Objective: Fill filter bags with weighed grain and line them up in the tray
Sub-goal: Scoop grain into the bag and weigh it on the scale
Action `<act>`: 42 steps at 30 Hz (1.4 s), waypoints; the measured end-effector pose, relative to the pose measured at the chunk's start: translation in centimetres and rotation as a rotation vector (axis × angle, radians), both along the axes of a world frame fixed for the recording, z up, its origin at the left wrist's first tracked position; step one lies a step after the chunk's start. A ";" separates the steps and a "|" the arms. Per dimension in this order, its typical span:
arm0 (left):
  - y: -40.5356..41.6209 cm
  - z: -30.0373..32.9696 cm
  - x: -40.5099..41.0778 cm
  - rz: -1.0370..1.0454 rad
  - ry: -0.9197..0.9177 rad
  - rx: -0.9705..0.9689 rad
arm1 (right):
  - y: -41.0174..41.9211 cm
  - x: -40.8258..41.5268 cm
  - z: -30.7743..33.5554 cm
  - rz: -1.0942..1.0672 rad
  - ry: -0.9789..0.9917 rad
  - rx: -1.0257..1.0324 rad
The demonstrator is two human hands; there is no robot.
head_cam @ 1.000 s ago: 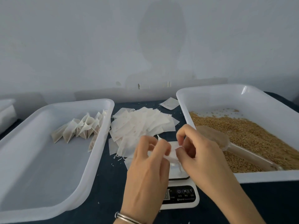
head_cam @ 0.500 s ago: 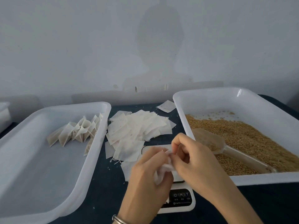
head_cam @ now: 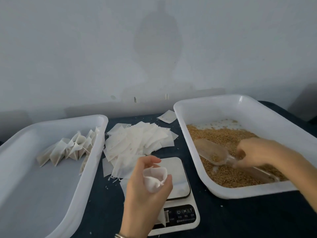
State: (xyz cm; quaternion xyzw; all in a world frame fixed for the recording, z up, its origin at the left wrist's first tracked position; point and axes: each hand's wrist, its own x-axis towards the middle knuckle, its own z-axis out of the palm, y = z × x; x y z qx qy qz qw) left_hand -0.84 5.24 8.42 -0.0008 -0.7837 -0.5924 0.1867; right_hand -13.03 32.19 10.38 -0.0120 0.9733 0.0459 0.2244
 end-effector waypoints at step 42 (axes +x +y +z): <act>-0.3 -0.4 -0.1 -0.102 -0.048 -0.149 | 2.2 -0.7 -1.6 -0.055 0.028 -0.249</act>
